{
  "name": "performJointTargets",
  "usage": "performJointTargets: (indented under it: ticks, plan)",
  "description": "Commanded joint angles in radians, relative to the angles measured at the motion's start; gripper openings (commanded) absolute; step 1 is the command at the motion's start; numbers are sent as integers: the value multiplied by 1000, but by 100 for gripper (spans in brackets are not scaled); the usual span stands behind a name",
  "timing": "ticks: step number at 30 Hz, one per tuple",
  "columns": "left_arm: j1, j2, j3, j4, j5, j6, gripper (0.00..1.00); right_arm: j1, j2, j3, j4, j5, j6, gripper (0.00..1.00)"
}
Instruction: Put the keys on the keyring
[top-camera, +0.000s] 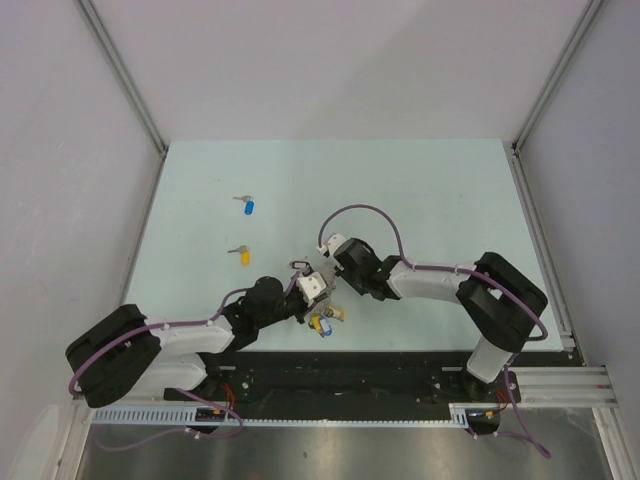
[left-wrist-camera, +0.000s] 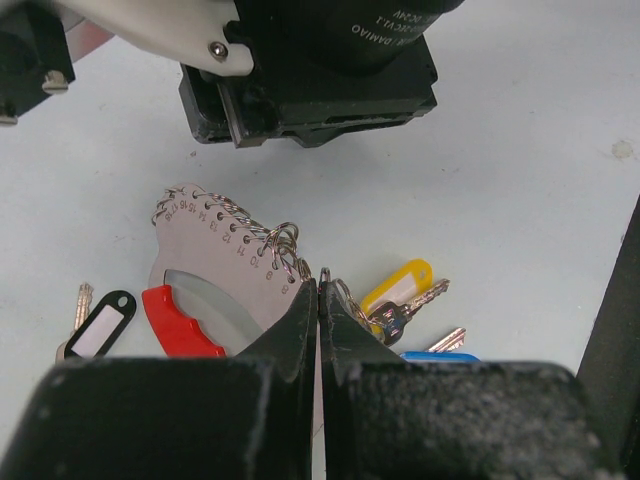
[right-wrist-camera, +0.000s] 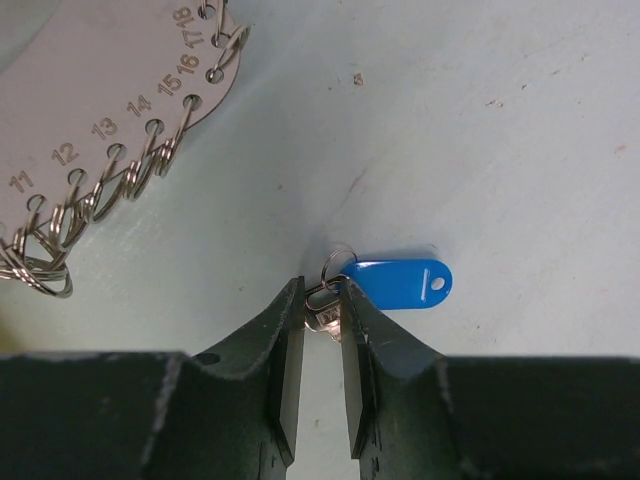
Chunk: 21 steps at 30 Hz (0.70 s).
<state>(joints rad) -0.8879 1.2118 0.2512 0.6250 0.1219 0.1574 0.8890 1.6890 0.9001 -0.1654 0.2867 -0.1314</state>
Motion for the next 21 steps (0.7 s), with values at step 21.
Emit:
performJointTargets:
  ticks: [21]
  plan:
    - [0, -18, 30, 30, -1, -13, 1, 51, 89, 95, -39, 180, -42, 18]
